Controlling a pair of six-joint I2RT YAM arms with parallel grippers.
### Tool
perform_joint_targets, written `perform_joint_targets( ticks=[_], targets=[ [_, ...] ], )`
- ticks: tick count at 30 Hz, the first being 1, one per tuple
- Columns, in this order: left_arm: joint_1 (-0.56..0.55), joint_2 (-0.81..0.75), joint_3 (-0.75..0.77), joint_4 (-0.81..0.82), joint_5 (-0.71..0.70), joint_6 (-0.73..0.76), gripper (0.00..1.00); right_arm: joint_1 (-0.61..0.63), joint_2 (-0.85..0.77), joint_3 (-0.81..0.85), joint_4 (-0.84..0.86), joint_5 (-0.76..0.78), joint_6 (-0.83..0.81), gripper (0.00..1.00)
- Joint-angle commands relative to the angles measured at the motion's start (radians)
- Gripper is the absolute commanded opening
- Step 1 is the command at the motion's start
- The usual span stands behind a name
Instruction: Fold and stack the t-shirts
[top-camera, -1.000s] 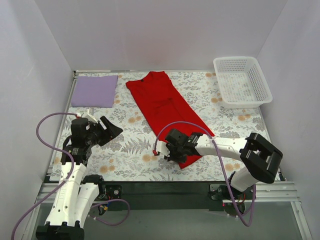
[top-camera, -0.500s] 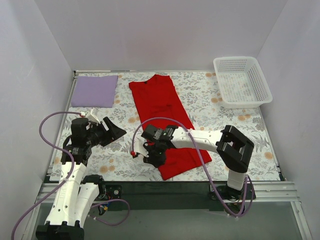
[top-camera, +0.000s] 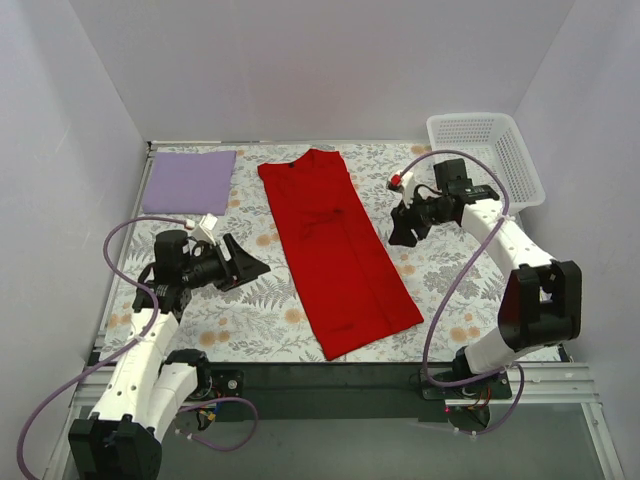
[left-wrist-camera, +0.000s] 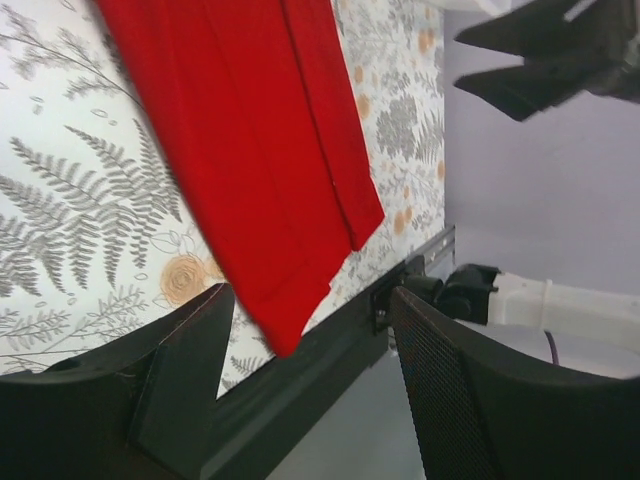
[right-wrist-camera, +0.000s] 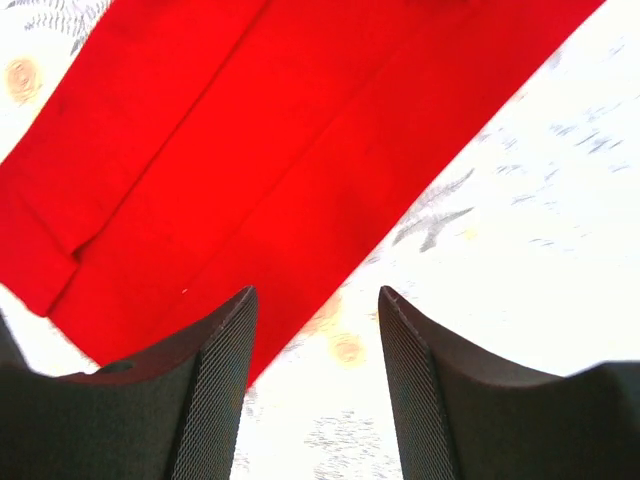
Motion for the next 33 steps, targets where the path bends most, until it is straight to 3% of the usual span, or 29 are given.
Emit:
perform_joint_targets(
  ticks=[1, 7, 11, 13, 17, 20, 21, 22, 23, 25, 27, 29, 31, 33],
  targets=[
    [-0.064, -0.005, 0.007, 0.018, 0.067, -0.001, 0.62, -0.018, 0.083, -0.092, -0.005, -0.154, 0.036, 0.57],
    [-0.275, -0.007, -0.002, -0.009, -0.039, -0.014, 0.58, -0.023, 0.157, -0.218, 0.097, -0.103, 0.136, 0.48],
    [-0.516, 0.022, -0.004, 0.008, -0.209, -0.043, 0.57, -0.029, 0.129, -0.227, 0.084, -0.05, 0.103, 0.48],
    [-0.61, 0.053, 0.022, 0.027, -0.284, -0.039, 0.56, -0.029, 0.065, -0.224, 0.053, -0.022, 0.067, 0.48],
    [-0.93, 0.168, 0.135, 0.025, -0.522, 0.051, 0.56, -0.033, -0.071, -0.194, -0.06, -0.022, -0.103, 0.51],
    [-1.12, 0.277, 0.23, 0.02, -0.72, 0.168, 0.57, -0.035, -0.225, -0.19, -0.111, -0.066, -0.235, 0.54],
    [-1.167, 0.321, 0.246, 0.021, -0.858, 0.2, 0.57, -0.037, -0.321, -0.198, -0.108, -0.082, -0.261, 0.54],
    [-1.216, 0.34, 0.261, 0.028, -0.922, 0.231, 0.59, -0.037, -0.373, -0.233, -0.102, -0.092, -0.324, 0.56],
    [-1.301, 0.357, 0.272, 0.032, -0.991, 0.266, 0.61, -0.038, -0.425, -0.261, -0.091, -0.114, -0.353, 0.68],
    [-1.352, 0.384, 0.266, 0.072, -1.07, 0.332, 0.63, -0.038, -0.574, -0.389, 0.019, -0.14, -0.35, 0.98],
    [-1.354, 0.386, 0.245, 0.09, -1.039, 0.343, 0.76, -0.038, -0.667, -0.463, 0.09, -0.12, -0.29, 0.98],
    [-1.354, 0.383, 0.225, 0.124, -1.009, 0.325, 0.89, -0.04, -0.65, -0.468, 0.03, -0.108, -0.321, 0.98],
    [-1.354, 0.368, 0.191, 0.149, -0.995, 0.285, 0.89, -0.04, -0.635, -0.46, -0.113, -0.147, -0.4, 0.93],
    [-1.354, 0.345, 0.159, 0.156, -0.97, 0.262, 0.9, -0.038, -0.651, -0.491, -0.154, -0.216, -0.493, 0.91]
  ],
)
